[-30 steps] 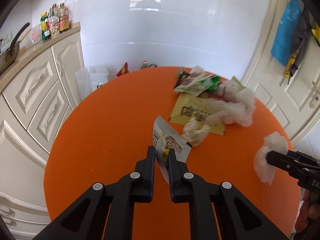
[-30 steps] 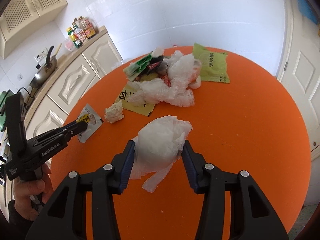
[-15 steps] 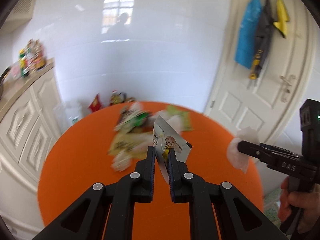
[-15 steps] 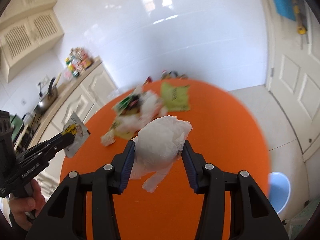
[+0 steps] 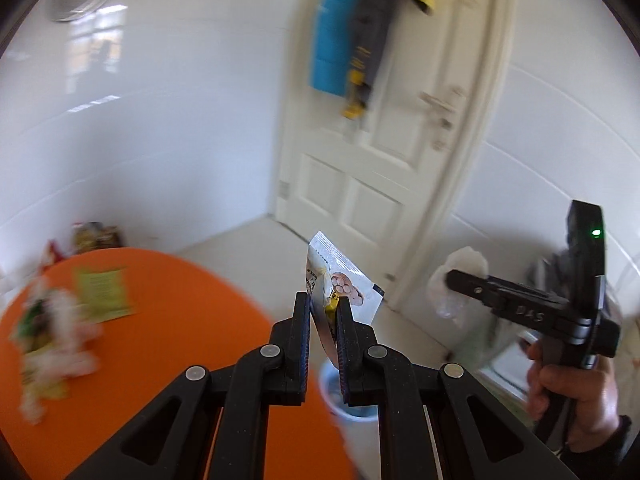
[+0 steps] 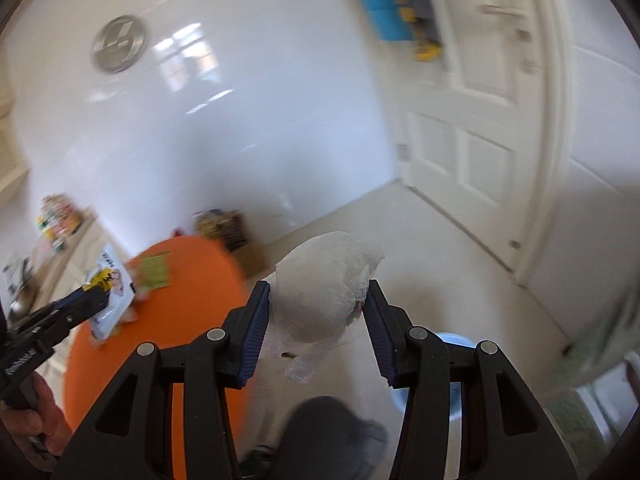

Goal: Collect trash
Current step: 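Carry wrapper and tissue to the blue bucket and open both tools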

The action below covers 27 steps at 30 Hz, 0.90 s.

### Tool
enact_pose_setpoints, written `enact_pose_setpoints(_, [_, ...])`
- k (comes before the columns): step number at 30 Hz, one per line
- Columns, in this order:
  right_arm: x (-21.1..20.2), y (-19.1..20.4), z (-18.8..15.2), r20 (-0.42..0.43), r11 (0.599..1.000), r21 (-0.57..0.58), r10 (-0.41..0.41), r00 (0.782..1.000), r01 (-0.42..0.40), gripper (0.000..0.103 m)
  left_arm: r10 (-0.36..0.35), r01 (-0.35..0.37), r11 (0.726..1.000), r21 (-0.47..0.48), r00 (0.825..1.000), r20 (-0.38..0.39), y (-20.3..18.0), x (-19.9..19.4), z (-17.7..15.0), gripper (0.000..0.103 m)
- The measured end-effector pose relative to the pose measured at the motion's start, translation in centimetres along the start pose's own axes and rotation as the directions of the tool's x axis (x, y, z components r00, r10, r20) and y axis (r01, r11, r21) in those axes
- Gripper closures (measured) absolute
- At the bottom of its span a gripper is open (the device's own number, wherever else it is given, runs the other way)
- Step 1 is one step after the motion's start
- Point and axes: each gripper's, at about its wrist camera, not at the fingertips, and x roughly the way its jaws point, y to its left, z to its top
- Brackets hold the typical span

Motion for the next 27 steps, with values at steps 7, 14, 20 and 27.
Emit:
enact_pose_setpoints(7, [3.5, -10.5, -2.7, -0.104, 0.985, 0.133, -0.094, 0.990, 0.107, 0.056, -0.110, 0.122, 0.991, 0.050, 0.973, -0.201, -5.4, 10.9, 0.2, 0.095])
enact_pose_setpoints(14, [10.3, -16.6, -5.0, -0.217, 0.965, 0.222, -0.092, 0.972, 0.141, 0.056, -0.094, 0.134, 0.989, 0.066, 0.901, -0.423, -6.8, 21.9, -0.9, 0.095])
enact_pose_setpoints(20, [15.4, -19.3, -6.2, -0.295, 0.952, 0.264, -0.072, 0.953, 0.153, 0.053, -0.085, 0.124, 0.992, 0.031, 0.819, -0.568, -5.9, 30.3, -1.6, 0.094])
enact_pose_setpoints(27, [18.2, -21.4, -7.3, -0.323, 0.925, 0.337, -0.062, 0.944, 0.176, 0.027, -0.011, 0.060, 0.996, 0.059, 0.782, -0.623, -4.9, 35.4, -0.7, 0.045])
